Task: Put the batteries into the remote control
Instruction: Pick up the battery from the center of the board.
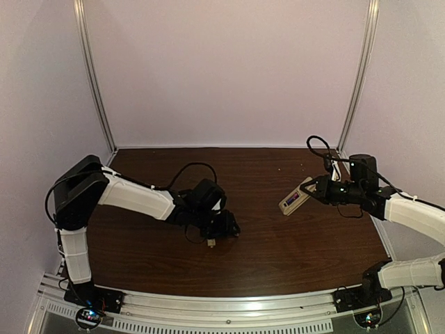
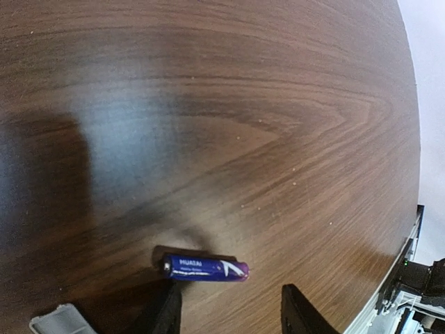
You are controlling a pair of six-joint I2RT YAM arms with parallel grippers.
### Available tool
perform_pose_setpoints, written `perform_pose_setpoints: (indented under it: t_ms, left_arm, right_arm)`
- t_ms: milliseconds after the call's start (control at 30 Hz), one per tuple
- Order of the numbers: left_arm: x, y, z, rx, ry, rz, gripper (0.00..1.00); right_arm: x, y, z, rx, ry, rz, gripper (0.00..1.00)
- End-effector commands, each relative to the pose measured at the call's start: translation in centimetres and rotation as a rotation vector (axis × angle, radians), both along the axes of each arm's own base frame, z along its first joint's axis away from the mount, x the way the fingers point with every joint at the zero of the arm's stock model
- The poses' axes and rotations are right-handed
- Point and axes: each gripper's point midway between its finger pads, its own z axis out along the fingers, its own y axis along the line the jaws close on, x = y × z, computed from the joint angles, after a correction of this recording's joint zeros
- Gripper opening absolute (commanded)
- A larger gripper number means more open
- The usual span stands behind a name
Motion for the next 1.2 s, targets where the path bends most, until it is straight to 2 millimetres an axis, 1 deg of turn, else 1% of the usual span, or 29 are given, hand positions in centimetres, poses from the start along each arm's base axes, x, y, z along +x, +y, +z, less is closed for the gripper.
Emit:
perform_pose_setpoints:
  t_ms: [0,167,267,367,467,533,667,733,833,933,1000,1067,1167]
  left_arm:
    - [1.1,-0.3,-0.4,0.012,-0.001,0.020,0.47]
    - [2.1,-0.5,-1.1,0.083,-0.027,-0.004,0.41]
    - [2.5,-0.3,-1.8,0.142,-0.031,-0.019,0.37]
    - [2.6,0.0,-3.1,0.215,-0.030,-0.050,0.33]
    - [2.7,0.1,-3.9,0.270,-0.047,-0.100,0.26]
    - [2.9,-0.1,-4.0,0.299,-0.077,-0.142,0.22]
    - [3.1,-0.1,-4.5,0.374,-0.104,-0.194,0.17]
    - [3.1,-0.1,-4.8,0.391,-0.098,-0.210,0.17]
    - [2.9,-0.8,-4.7,0.373,-0.091,-0.219,0.27]
    - [2.9,-1.4,-4.2,0.376,-0.118,-0.232,0.26]
    - [2.7,-1.5,-4.3,0.391,-0.131,-0.248,0.23]
    - [2.4,-1.0,-4.6,0.413,-0.126,-0.262,0.18]
    - [2.5,0.3,-4.9,0.488,-0.148,-0.277,0.09]
  right_arm:
    - [0.4,-0.4,-0.3,-0.018,-0.004,-0.015,0.00]
    - [0.3,-0.5,-0.7,-0.025,0.003,-0.018,0.00]
    - [0.4,-0.6,-0.8,-0.029,0.004,-0.020,0.00]
    - [0.4,-0.5,-0.9,-0.032,0.006,-0.017,0.00]
    - [0.4,-0.6,-1.0,-0.033,0.009,-0.018,0.00]
    - [0.4,-0.6,-0.9,-0.033,0.007,-0.019,0.00]
    - [0.4,-0.6,-0.8,-0.032,0.007,-0.018,0.00]
    - [0.4,-0.7,-0.8,-0.034,0.006,-0.021,0.00]
    - [0.3,-0.7,-0.8,-0.036,0.006,-0.021,0.00]
    - [0.2,-0.8,-0.8,-0.037,0.006,-0.022,0.00]
    - [0.3,-0.8,-0.6,-0.038,0.002,-0.021,0.00]
    - [0.3,-0.7,-0.7,-0.041,0.005,-0.018,0.00]
    - [0.2,-0.6,-0.8,-0.035,0.008,-0.006,0.00]
